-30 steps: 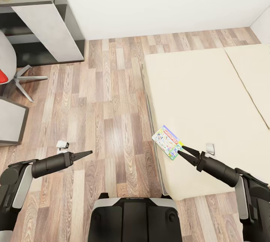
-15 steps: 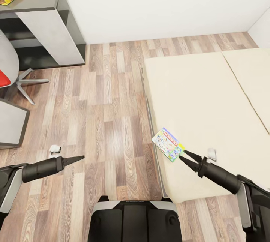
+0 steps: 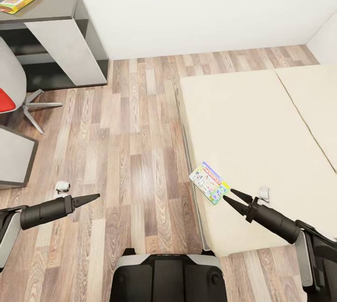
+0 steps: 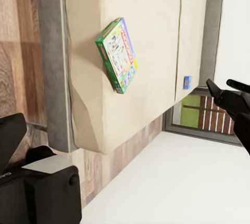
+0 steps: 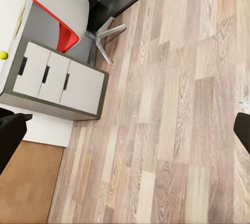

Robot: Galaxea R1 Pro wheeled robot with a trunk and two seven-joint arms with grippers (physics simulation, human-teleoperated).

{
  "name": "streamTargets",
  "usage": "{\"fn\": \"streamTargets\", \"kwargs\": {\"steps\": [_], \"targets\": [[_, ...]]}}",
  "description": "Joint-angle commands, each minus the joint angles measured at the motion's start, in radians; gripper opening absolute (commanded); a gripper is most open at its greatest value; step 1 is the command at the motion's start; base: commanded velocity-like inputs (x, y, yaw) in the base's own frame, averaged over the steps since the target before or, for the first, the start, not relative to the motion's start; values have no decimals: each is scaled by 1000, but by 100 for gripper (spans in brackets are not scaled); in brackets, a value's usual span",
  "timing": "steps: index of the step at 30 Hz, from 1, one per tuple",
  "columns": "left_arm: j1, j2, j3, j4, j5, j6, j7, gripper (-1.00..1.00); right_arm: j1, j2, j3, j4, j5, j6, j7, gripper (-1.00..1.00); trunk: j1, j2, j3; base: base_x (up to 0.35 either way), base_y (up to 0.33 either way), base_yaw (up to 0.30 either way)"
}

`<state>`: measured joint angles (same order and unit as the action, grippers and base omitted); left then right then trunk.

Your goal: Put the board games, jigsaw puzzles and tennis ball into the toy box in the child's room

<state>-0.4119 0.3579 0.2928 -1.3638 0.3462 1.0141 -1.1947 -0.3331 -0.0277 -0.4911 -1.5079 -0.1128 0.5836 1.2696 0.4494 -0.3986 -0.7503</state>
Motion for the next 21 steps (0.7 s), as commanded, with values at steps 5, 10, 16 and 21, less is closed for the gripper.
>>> {"fn": "streamTargets", "kwargs": {"steps": [5, 10, 16, 21], "targets": [[0, 0, 0, 0, 1, 6, -2, 100, -1, 0, -1, 0, -4, 9, 0, 100, 1, -1, 7, 0, 0, 0], [-1, 0, 1, 0, 1, 6, -1, 100, -1, 1, -1, 0, -4, 9, -2, 100, 1, -1, 15, 0, 0, 0], [0, -2, -3, 0, 0, 6, -1, 100, 0, 3, -1, 0, -2, 8, -2, 100, 1, -1, 25, 0, 0, 0], [-1, 0, 2, 0, 0, 6, -1, 100, 0, 3, -1, 0, -2, -17, -4, 100, 1, -1, 34, 0, 0, 0]]}}
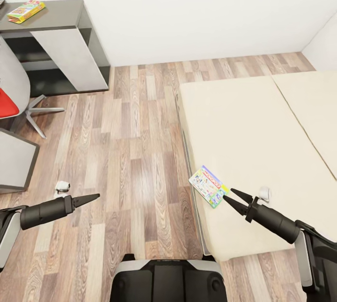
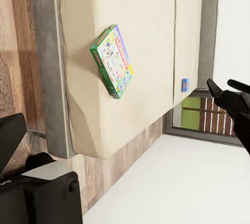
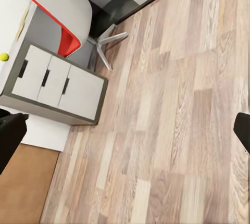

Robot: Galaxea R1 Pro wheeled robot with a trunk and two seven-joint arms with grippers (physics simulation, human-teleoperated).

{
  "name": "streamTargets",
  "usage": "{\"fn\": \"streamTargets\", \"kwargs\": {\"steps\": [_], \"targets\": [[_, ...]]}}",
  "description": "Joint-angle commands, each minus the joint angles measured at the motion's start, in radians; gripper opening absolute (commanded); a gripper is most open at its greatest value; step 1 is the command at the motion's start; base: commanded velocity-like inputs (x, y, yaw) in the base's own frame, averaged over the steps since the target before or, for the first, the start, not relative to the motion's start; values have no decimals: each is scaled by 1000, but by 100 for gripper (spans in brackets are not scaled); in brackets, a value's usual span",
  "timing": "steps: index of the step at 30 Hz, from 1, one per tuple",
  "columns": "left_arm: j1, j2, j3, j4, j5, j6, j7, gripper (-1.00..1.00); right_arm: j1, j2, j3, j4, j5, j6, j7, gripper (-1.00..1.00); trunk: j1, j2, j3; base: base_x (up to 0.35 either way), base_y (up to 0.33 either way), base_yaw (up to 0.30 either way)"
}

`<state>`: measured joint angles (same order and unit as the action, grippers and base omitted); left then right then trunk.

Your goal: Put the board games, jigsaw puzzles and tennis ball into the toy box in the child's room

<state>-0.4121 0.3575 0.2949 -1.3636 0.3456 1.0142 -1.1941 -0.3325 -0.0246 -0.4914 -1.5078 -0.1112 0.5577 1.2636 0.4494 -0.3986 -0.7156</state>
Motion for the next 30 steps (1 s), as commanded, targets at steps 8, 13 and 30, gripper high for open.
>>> {"fn": "streamTargets", "kwargs": {"steps": [8, 13, 30], "targets": [[0, 0, 1, 0, 1, 6, -1, 100, -1, -1, -1, 0, -5, -5, 2, 100, 1, -1, 12, 0, 0, 0], [0, 0, 1, 0, 1, 6, -1, 100, 0, -1, -1, 0, -6, -5, 2, 100, 1, -1, 20, 0, 0, 0], [0, -1, -5, 0, 1, 6, -1, 100, -1, 0, -1, 0, -5, -5, 2, 100, 1, -1, 48, 0, 0, 0]]}}
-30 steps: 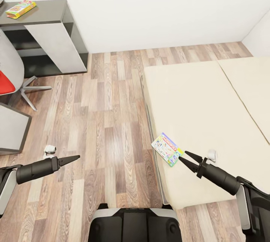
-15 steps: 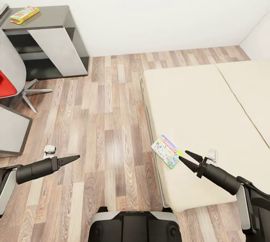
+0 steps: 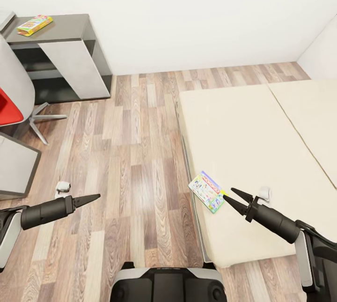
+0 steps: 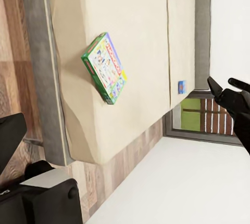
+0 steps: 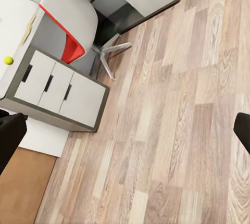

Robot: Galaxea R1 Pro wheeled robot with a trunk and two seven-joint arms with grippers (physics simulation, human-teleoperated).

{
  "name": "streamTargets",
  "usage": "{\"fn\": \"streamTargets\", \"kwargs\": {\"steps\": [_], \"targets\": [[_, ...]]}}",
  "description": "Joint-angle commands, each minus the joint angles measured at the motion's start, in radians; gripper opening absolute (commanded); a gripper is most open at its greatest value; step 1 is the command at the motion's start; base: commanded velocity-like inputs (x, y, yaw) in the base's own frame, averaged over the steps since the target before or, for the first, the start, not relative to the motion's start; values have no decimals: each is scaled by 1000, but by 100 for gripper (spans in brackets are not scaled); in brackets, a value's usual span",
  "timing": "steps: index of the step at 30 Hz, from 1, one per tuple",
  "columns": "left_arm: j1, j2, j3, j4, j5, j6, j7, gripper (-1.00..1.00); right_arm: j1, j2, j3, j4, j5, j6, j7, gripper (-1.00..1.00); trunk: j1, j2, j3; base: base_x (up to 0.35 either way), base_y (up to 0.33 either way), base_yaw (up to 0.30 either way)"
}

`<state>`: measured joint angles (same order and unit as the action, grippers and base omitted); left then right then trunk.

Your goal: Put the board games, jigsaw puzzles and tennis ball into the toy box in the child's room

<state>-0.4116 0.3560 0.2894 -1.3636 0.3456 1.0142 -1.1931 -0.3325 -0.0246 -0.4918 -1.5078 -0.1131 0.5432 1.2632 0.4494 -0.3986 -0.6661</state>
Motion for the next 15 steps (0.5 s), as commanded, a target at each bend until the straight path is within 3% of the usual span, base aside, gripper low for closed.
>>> {"fn": "streamTargets", "kwargs": {"steps": [1, 15], "targets": [[0, 0, 0, 0, 1, 6, -2, 100, -1, 0, -1, 0, -3, 9, 2, 100, 1, -1, 1, 0, 0, 0], [0, 0, -1, 0, 1, 6, -1, 100, 0, 0, 0, 0, -3, 9, 2, 100, 1, -1, 24, 0, 0, 0]]}}
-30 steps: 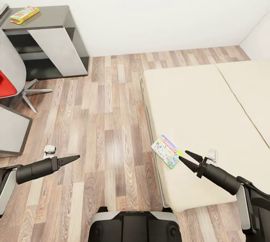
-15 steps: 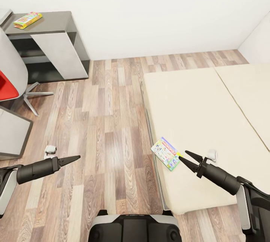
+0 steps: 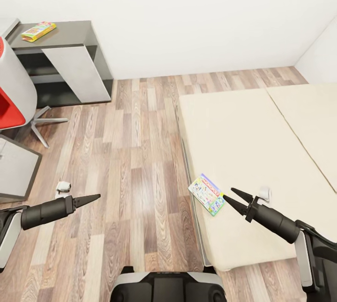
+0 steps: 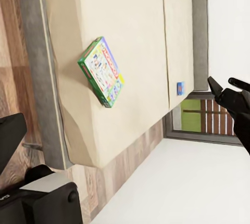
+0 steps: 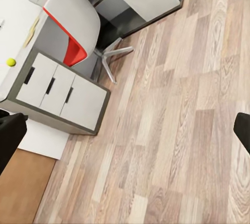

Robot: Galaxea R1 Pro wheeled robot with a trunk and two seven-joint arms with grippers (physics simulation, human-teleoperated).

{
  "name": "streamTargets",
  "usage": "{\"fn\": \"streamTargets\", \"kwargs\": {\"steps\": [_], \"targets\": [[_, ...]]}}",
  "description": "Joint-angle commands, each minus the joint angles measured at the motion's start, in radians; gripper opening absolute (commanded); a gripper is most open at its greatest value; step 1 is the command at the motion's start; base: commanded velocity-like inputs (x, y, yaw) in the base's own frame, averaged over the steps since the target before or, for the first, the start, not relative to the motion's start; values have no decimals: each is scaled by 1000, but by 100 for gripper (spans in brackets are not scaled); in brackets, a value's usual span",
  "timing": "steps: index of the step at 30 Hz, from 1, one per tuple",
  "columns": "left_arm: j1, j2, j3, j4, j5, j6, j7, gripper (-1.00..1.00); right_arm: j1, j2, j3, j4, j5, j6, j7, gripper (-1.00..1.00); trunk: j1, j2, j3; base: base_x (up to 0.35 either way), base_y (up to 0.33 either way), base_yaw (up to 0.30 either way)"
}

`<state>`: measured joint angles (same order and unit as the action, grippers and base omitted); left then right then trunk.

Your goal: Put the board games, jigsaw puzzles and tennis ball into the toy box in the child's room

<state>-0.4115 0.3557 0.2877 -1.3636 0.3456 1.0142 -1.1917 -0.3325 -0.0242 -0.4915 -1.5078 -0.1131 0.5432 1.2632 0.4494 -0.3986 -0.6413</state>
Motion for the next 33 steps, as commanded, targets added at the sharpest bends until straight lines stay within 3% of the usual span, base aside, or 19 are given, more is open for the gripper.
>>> {"fn": "streamTargets", "kwargs": {"steps": [1, 33], "targets": [[-1, 0, 0, 0, 1, 6, -2, 100, 0, 0, 0, 0, -3, 9, 2, 100, 1, -1, 1, 0, 0, 0], [0, -3, -3, 0, 0, 6, 0, 100, 0, 1, 0, 0, -2, 8, 2, 100, 1, -1, 53, 0, 0, 22]]}}
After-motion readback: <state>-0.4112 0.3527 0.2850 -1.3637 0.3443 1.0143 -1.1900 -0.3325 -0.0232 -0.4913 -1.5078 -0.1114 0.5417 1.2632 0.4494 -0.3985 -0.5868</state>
